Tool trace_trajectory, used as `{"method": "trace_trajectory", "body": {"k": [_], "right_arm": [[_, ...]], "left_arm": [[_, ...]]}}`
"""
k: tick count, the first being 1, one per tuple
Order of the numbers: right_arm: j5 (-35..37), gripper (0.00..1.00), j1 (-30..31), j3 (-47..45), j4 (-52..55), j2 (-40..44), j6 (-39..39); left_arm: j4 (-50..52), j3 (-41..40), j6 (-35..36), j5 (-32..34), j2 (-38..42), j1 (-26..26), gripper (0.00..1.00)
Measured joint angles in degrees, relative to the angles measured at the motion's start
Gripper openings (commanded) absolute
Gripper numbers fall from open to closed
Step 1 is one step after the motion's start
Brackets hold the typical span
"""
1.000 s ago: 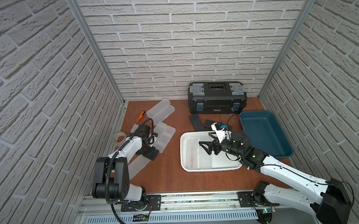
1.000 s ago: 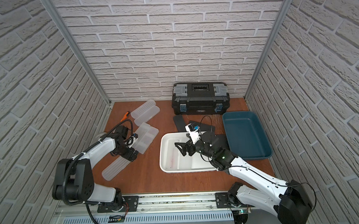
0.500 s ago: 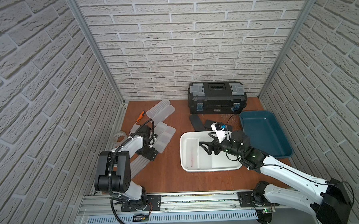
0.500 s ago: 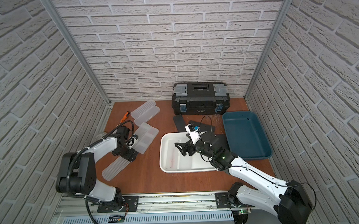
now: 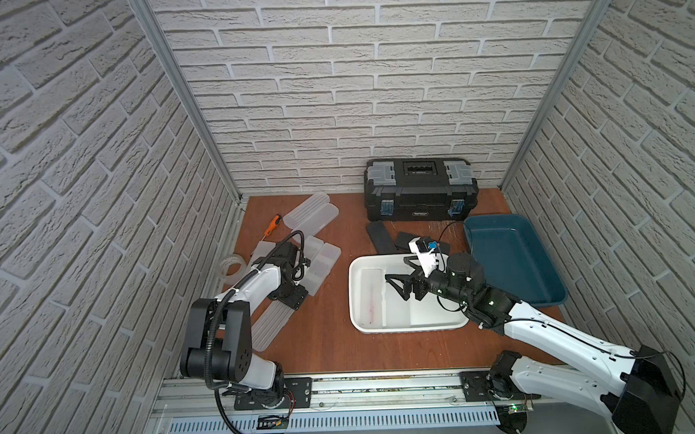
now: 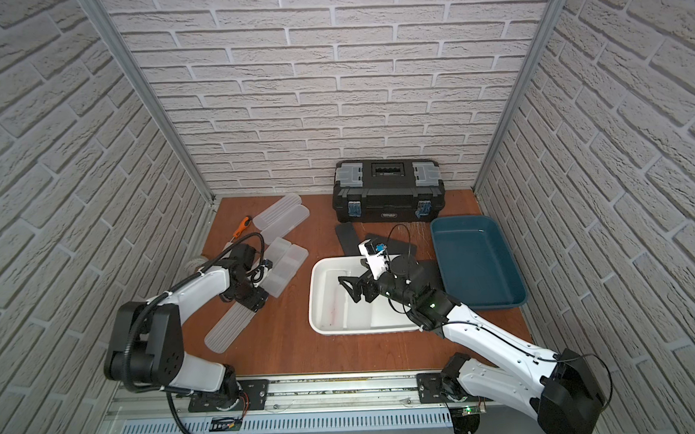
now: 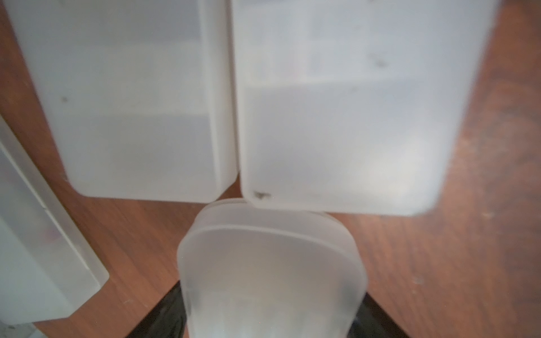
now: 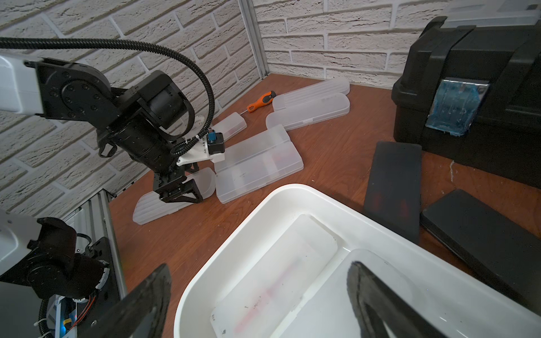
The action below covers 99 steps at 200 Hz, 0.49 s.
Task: Place the pencil cases by color into the storage box
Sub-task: Move the pencil case to the center of the board.
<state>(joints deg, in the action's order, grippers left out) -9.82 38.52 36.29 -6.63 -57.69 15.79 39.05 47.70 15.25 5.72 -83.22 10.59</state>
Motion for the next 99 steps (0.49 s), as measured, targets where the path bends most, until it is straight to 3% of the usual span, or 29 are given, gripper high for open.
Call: {"method": "trace_trajectory", "body": {"k": [53,99], "right_arm": [[1.6,0.94,0.0,0.0,0.0,-0.9,-0.2],[6.1,0.95,0.0,-1.8,-0.2,0.3,-0.4]], "left_arm": [[-0.1,1.0,0.2,-2.2,2.9,9.9,0.69],[-1.6,4.5,0.1,-4.5,0.1,14.8,0.71]]}}
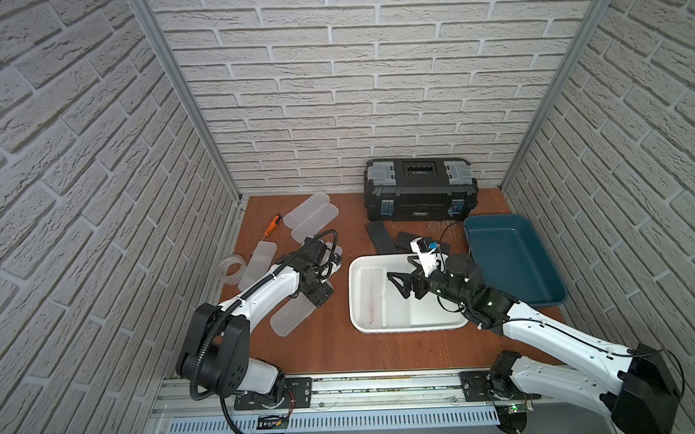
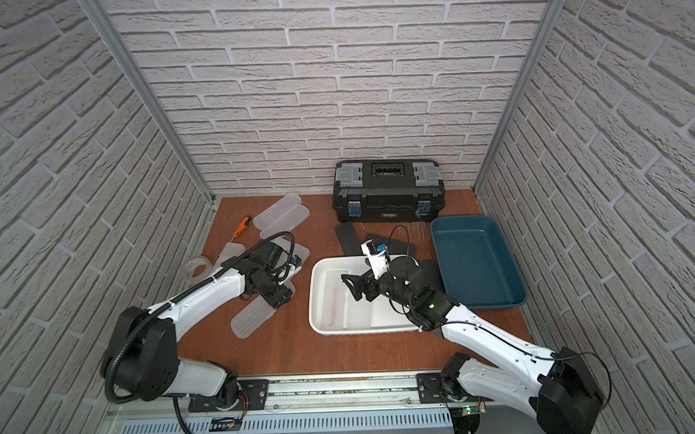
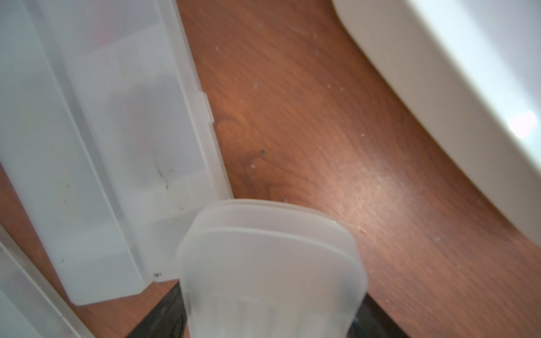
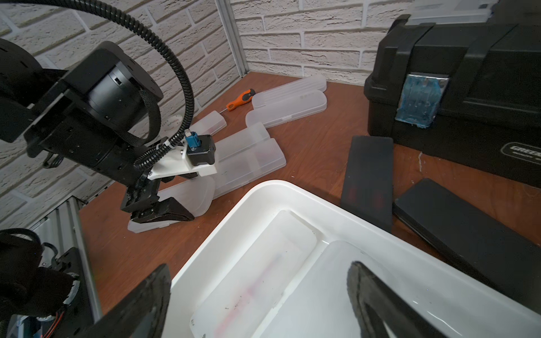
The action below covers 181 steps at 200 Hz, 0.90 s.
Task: Place the pencil cases by color into the storage box
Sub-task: Move the pencil case to the center of the board.
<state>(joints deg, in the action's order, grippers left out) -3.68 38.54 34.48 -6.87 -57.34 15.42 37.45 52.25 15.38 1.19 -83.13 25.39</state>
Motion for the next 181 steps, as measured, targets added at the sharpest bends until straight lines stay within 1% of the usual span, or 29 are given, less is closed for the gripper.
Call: {"method": "trace_trajectory", "body": {"k": [30,54,84,107,131,155,181], "right_arm": [[3.6,0.95,0.0,-1.6,0.0,2.0,-0.2],[4.6,0.95,0.0,-1.6,0.0,2.0,-0.4],[5.1,0.95,0.0,-1.6,0.0,1.8,-0.7],[4.4,0.95,0.0,-1.6,-0.1,1.0,-1.0],[1.7,0.95,0.0,-1.5,-0.3,-0.5,-1.2],[-0.9,0.95,0.2,-1.0,-0.3,-3.0,-1.3],[-2.4,0.95,0.8,-0.6,-0.4,-4.7,-1.4]], "left_arm": [[-1.2,2.1,0.0,-0.8,-4.1,1.8,0.72],[-1.2,4.4,-0.2,-0.8,-7.6,2.1,0.72],[-1.6,8.3,-0.7,-0.9,-11.9,2.3,0.77],[-1.9,9.9,-0.7,-1.2,-14.0,2.7,0.79],[-1.6,10.7,-1.1,-1.6,-15.1,2.9,0.82],[-0.7,11.4,-1.8,-1.5,-15.0,2.6,0.81],[-0.5,11.4,-2.0,-1.2,-13.4,1.9,0.82]]}}
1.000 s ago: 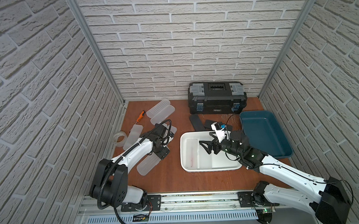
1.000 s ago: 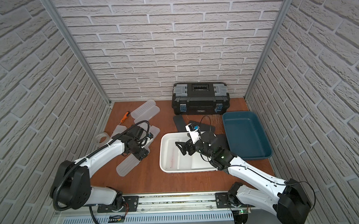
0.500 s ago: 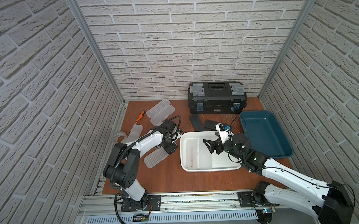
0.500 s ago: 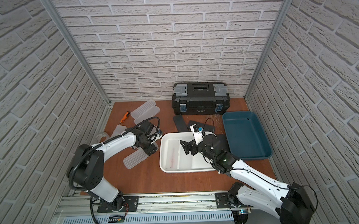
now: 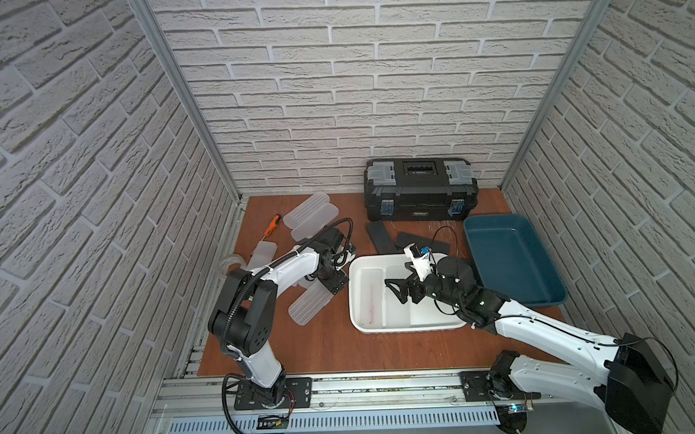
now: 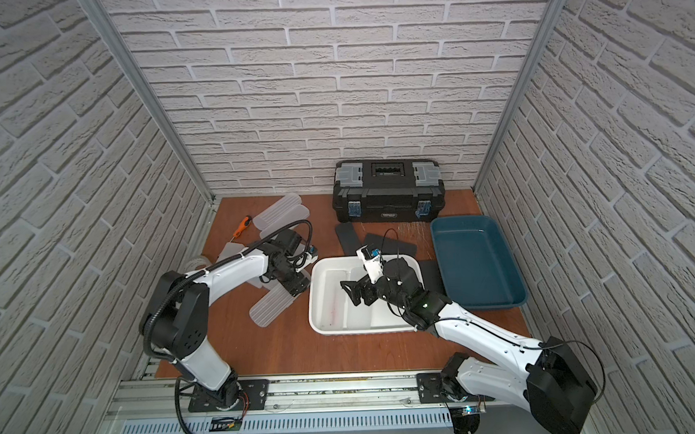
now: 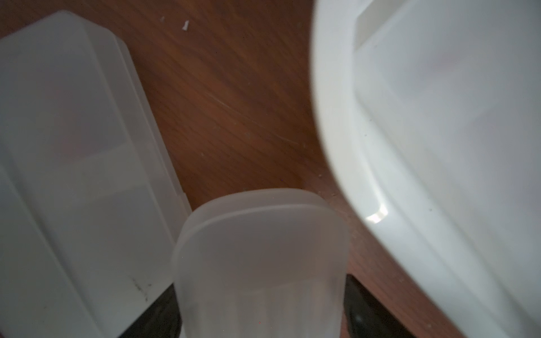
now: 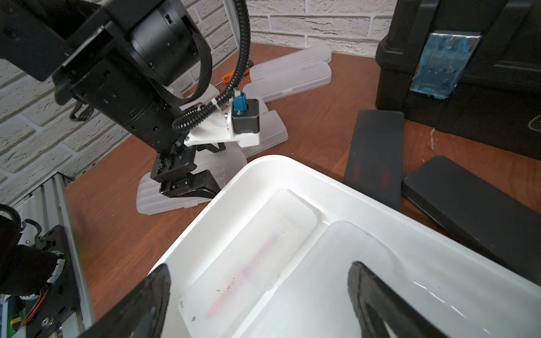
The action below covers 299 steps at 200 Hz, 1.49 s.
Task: Place the pencil cases by color into the storage box
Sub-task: Move the pencil case to the center of the board, then pick up the pencil case from the center of the board.
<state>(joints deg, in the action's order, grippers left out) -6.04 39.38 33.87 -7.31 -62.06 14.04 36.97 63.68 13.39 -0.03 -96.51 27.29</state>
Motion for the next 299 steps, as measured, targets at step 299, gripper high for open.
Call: {"method": "trace_trajectory", "body": {"k": [299], "right_arm": [[-0.2,0.95,1.3,0.8,0.3,-0.1,-1.2]], "left_arm": [[3.0,-16.5,-39.2,8.8,14.2,5.5,0.98]]}}
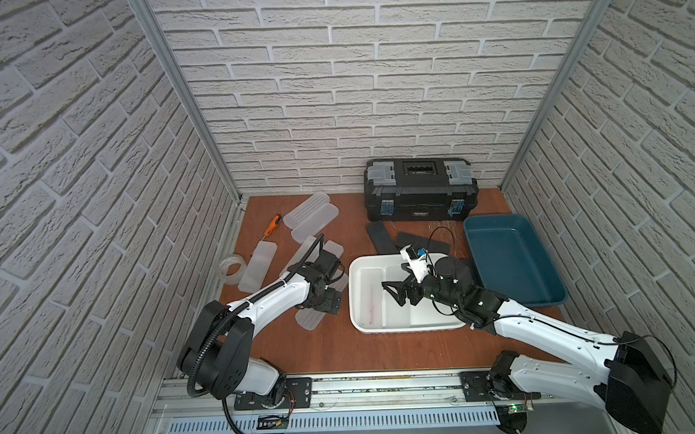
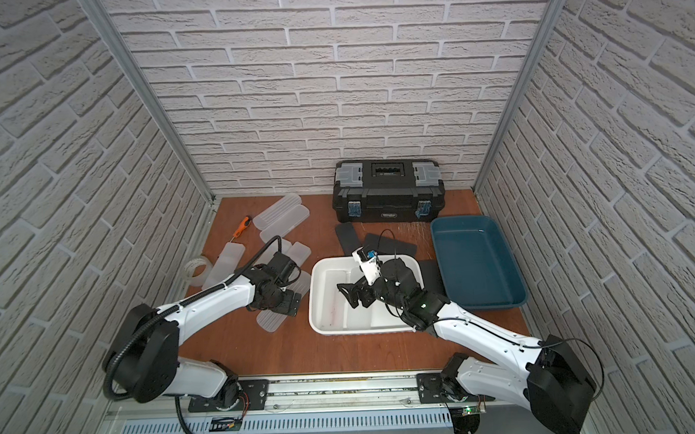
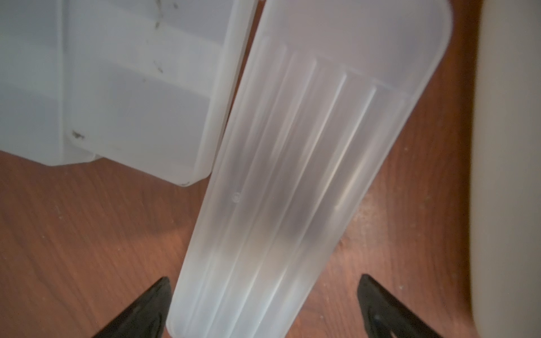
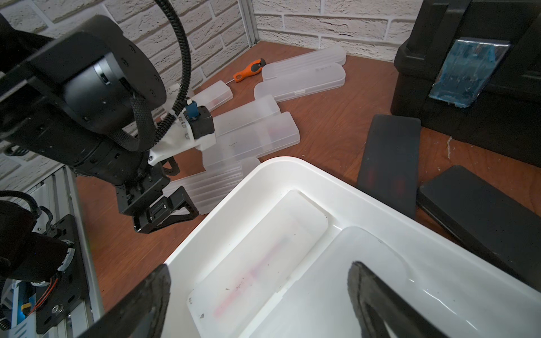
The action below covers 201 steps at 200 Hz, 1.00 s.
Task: Place the pencil cases by color into the storage box
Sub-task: Pick up the pencil case from the center of the board.
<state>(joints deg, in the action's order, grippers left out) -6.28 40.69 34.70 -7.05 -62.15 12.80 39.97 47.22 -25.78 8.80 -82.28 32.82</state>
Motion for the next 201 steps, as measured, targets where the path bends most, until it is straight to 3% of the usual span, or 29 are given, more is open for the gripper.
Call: {"method": "trace_trajectory", "body": {"k": [116,138,201], "right_arm": [[0.0,0.95,0.5,0.0,0.0,0.0,-0.5],[0.0,0.95,0.5,0.0,0.0,0.0,-0.7],[0.1,0.95,0.8,0.0,0.0,0.0,-0.8]], "left_arm": [[-4.9,-1.0,-1.4,0.3,-4.8,-0.1,0.98],[-5.5,-1.3,-2.5,-0.4,-4.8,0.1,0.93],[-7.0,-1.6,-7.4,0.7,-5.1,5.6,0.89]]}}
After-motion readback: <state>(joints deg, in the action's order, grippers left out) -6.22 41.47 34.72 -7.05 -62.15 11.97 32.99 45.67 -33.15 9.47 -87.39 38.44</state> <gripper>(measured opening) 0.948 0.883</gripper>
